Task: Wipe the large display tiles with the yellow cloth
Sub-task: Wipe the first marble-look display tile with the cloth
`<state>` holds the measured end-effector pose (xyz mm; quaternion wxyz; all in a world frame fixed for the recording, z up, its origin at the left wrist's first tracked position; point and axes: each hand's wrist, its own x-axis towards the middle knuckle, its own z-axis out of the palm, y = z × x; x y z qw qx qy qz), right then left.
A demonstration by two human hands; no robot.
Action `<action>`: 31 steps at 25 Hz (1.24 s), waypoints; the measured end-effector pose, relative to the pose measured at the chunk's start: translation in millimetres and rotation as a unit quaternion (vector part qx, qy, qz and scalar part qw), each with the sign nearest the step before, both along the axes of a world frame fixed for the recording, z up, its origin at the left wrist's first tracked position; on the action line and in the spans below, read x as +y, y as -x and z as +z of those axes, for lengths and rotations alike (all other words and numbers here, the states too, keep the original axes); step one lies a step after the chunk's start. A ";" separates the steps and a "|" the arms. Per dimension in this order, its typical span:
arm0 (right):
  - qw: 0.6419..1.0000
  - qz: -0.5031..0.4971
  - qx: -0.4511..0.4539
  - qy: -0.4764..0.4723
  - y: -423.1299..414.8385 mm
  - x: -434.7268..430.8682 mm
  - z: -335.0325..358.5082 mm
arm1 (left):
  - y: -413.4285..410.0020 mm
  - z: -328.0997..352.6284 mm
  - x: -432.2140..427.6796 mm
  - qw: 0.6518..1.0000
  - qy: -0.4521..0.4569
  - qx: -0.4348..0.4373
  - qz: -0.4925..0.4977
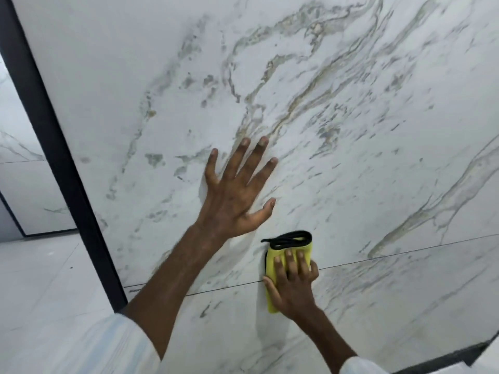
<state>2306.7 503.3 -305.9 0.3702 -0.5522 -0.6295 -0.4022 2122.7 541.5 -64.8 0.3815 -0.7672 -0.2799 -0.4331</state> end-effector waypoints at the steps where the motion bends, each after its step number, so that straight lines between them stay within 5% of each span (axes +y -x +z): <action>1: 1.000 0.016 -0.002 0.006 -2.2 -2.0 -4.3 | -5.2 -7.9 1.1 1.000 -0.003 -0.007 0.012; 8: 0.990 0.029 0.067 -0.118 -48.3 22.2 156.8 | -19.1 -19.4 14.6 0.993 -0.075 -0.032 0.088; 15: 0.999 0.019 0.013 -0.041 -94.4 6.7 20.5 | -19.8 -16.5 12.0 0.991 -0.070 -0.019 0.111; 19: 0.994 0.049 -0.003 -0.102 -91.6 16.0 142.4 | -18.6 8.1 1.9 0.992 -0.066 -0.005 0.105; 24: 0.984 0.050 0.026 -0.167 -84.8 22.8 339.7 | -28.7 143.9 -0.5 0.983 -0.133 -0.046 0.117; 31: 0.985 0.056 0.013 -0.163 -92.0 19.9 295.6 | -25.3 178.0 18.8 0.979 -0.122 -0.024 0.160</action>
